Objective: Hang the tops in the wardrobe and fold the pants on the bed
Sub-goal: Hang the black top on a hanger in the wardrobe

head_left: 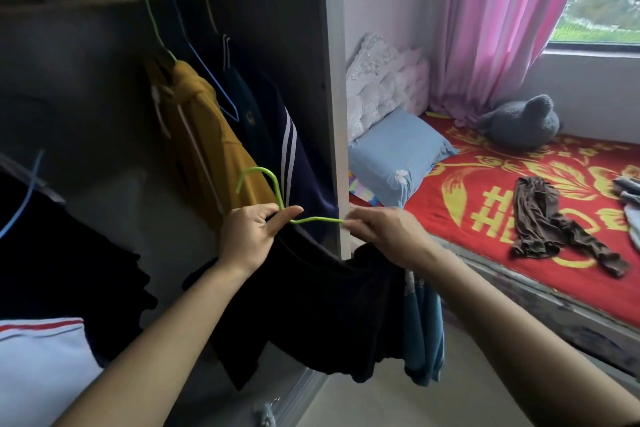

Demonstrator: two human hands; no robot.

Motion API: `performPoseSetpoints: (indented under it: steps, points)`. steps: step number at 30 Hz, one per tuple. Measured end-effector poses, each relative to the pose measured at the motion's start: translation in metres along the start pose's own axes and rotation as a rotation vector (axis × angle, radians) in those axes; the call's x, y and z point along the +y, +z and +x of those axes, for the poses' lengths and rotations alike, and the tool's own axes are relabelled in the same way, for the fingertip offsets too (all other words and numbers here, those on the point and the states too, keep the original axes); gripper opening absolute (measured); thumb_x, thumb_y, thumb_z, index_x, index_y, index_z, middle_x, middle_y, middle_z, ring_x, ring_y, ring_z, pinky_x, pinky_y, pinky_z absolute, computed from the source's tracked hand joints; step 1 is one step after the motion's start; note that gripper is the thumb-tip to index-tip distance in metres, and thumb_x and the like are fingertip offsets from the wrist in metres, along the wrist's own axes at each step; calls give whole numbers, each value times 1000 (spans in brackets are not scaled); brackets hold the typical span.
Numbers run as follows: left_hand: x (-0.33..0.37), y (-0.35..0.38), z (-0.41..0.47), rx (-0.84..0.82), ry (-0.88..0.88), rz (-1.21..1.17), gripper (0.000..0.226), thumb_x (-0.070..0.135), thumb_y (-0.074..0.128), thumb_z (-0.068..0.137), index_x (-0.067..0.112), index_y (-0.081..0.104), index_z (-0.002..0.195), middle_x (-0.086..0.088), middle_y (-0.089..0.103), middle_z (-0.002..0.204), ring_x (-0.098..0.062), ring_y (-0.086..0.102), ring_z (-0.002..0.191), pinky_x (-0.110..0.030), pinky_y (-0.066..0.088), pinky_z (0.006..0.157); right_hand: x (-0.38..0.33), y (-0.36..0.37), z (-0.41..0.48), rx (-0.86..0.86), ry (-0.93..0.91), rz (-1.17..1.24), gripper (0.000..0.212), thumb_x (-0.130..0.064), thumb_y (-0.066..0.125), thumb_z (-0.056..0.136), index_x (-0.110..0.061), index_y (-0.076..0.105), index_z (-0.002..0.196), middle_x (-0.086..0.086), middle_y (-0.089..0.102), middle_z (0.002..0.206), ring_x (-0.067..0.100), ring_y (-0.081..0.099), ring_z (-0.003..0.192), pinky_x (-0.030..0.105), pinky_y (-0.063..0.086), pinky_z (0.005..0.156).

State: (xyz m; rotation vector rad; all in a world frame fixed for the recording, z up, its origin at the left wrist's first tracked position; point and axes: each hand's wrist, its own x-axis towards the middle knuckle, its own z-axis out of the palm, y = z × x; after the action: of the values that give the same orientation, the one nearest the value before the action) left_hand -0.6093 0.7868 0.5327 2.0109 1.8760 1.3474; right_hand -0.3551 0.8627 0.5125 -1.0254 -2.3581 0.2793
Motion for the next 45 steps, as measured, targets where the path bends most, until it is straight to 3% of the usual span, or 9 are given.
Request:
performPoseSetpoints:
  steps: [3,7,12,20,29,32,35,40,45]
  points:
    - [-17,-4,-1,27,-102,-107,72,76,53,80,11,44,51,0,35,43,-21,33,46,-39,40,52,27,-17,-2,69,78,-21,48,-59,35,100,-29,62,75,-10,60,76,13,59,76,31,42,70]
    - [-7,11,-2,80,-187,-261,59,56,61,83,12,39,49,7,30,45,-14,27,50,-32,33,53,22,-22,3,2,25,-149,51,-59,29,101,-23,49,70,-11,50,65,11,48,63,32,34,68]
    - [7,12,1,74,-123,-238,64,56,61,84,12,33,48,1,25,47,-14,23,49,-30,28,49,4,-17,6,-82,-60,-56,37,-53,37,102,-26,62,95,-12,57,80,13,56,74,31,44,66]
    - [11,-19,8,219,-79,-81,67,51,58,91,13,22,49,2,21,44,-14,21,44,-36,27,42,33,2,-5,21,-99,-229,34,-41,38,104,-16,59,95,-2,54,86,24,57,75,34,44,65]
    - [27,-19,16,392,-330,-337,67,54,56,92,17,35,40,7,24,41,-11,23,42,-31,30,48,-50,34,15,5,-192,196,24,-32,40,106,-16,58,110,-10,47,98,3,47,84,13,38,76]
    - [35,-26,16,436,-320,-316,68,54,55,93,20,33,38,9,24,37,-10,24,39,-31,33,50,-40,55,13,-7,-127,191,25,-31,38,107,-15,57,108,-7,44,100,10,44,89,24,41,85]
    - [33,-41,21,548,-380,-321,69,56,53,93,21,29,38,10,25,35,-9,24,38,-32,29,50,-15,71,6,-173,-45,-139,36,-42,26,105,-21,55,104,-2,45,102,22,47,97,45,40,94]
    - [5,-65,19,350,-215,-88,66,53,57,92,15,33,43,8,27,36,-10,26,37,-29,24,43,-9,52,19,39,-4,13,26,-38,33,106,-24,53,97,-10,41,95,15,42,88,39,41,84]
    - [-3,-61,13,282,-239,-45,68,57,53,92,11,29,47,7,26,37,-11,28,38,-24,23,41,-52,16,51,149,-206,136,28,-35,36,106,-16,56,101,-5,47,99,14,48,88,28,42,81]
